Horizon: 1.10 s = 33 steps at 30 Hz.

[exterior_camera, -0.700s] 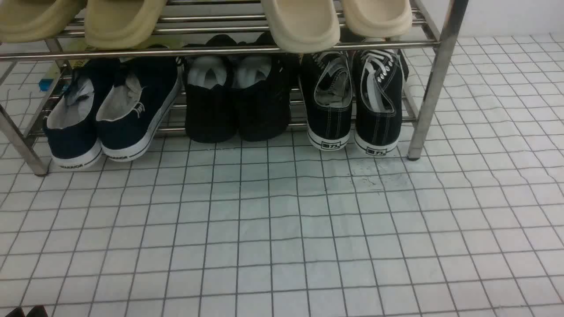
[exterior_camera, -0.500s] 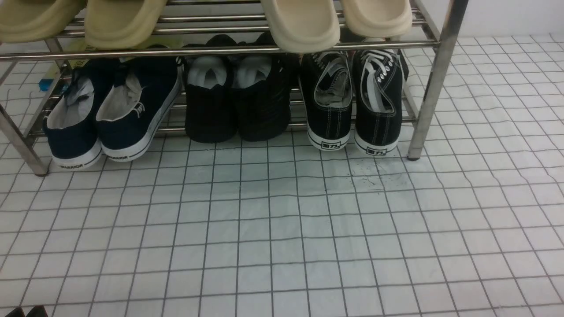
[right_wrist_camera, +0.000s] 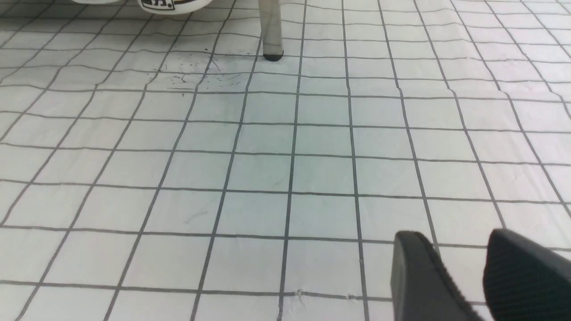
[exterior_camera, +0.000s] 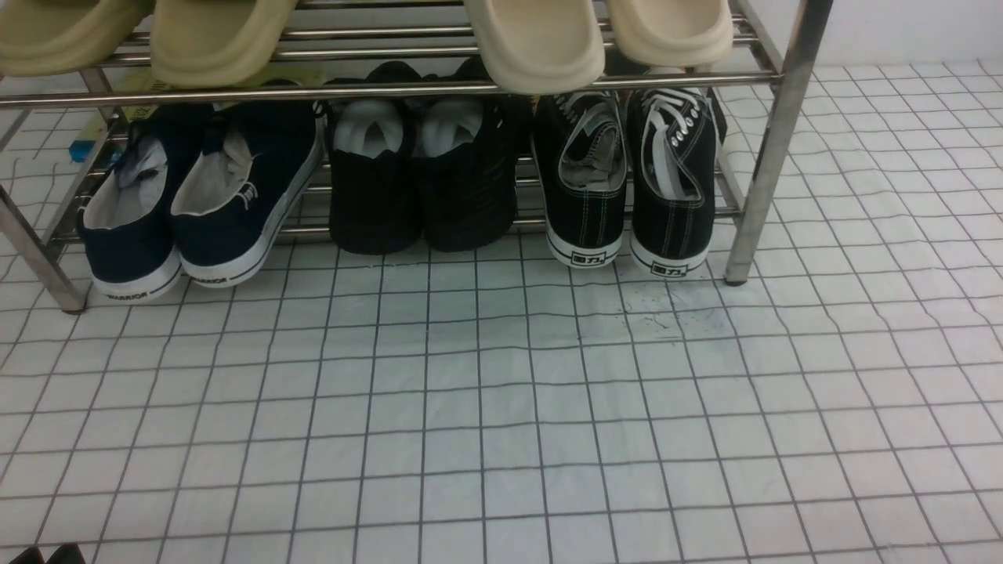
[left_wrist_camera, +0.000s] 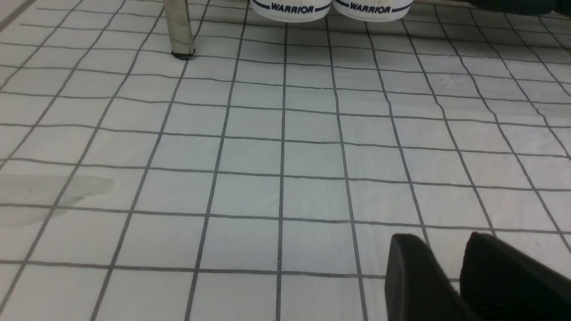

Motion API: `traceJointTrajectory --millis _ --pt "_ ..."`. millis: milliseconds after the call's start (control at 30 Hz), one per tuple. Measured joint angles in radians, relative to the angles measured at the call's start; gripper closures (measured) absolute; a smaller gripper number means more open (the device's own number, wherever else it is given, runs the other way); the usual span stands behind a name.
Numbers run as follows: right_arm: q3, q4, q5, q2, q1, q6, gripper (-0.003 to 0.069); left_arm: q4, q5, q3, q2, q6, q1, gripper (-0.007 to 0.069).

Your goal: Take the shoes off the shelf with your hand from the white checkered tablecloth.

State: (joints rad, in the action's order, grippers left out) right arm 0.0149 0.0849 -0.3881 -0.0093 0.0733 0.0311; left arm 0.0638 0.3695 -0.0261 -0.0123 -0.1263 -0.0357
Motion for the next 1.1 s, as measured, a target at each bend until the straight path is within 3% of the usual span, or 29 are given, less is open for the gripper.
traceJointTrajectory --millis 633,867,1033,1100 --pt "0.0 0.009 0.0 0.0 0.0 -0.005 0.042 0.0 0.0 0.0 0.0 0.0 0.0 0.0427" --pt "0.006 0.526 -0.017 0.0 0.0 -0.296 0.042 0.0 0.0 0.0 0.0 0.0 0.0 0.0427" --pt "0.009 0.637 -0.002 0.0 0.0 -0.329 0.042 0.0 0.0 0.0 0.0 0.0 0.0 0.0427" --pt "0.008 0.642 0.041 0.0 0.0 -0.273 0.0426 0.0 0.0 0.0 0.0 0.0 0.0 0.0427"
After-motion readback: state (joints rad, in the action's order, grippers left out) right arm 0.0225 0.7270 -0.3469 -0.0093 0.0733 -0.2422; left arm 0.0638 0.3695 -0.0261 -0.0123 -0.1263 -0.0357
